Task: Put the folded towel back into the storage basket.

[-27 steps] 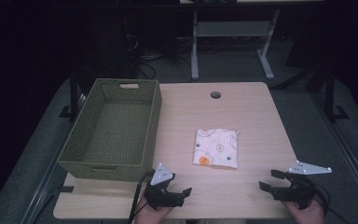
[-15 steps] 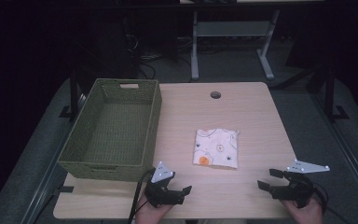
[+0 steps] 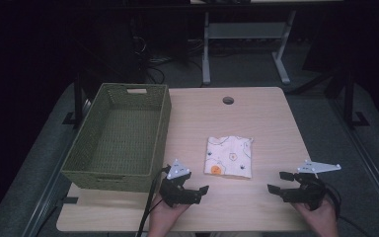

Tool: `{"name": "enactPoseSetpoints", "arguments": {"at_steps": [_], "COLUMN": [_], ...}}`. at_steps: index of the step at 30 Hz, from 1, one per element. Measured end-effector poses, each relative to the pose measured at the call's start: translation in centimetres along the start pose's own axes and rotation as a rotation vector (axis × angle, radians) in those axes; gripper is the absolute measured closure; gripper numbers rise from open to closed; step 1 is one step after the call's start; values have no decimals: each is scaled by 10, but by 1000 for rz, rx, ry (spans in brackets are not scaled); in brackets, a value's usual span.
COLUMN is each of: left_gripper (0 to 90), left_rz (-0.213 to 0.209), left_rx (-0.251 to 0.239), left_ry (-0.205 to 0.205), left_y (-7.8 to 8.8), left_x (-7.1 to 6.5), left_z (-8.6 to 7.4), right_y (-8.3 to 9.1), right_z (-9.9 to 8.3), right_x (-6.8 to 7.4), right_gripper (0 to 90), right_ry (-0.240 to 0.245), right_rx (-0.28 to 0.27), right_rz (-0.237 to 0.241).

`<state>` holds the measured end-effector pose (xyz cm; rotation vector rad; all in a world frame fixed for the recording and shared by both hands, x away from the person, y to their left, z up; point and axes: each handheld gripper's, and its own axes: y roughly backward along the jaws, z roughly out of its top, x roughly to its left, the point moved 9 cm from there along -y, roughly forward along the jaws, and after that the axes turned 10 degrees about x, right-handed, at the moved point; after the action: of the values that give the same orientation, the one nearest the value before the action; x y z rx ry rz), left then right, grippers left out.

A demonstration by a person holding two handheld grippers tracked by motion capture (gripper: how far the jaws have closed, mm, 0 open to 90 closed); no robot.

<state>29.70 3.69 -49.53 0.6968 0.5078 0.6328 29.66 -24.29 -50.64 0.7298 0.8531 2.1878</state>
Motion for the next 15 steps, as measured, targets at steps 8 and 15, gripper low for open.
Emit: {"name": "enactPoseSetpoints", "arguments": {"at_steps": [8, 15], "left_gripper": [209, 208], "left_rz": [-7, -14], "left_rx": [22, 37], "left_ry": [8, 41], "left_y": [-10, -21], "left_x": [4, 11], "left_z": [13, 22], "right_y": [-6, -12], "right_z": [16, 32], "right_x": [-3, -9], "right_gripper": [219, 221], "right_ry": [7, 12], "right_rx": [27, 44], "right_rz": [5, 19]}}
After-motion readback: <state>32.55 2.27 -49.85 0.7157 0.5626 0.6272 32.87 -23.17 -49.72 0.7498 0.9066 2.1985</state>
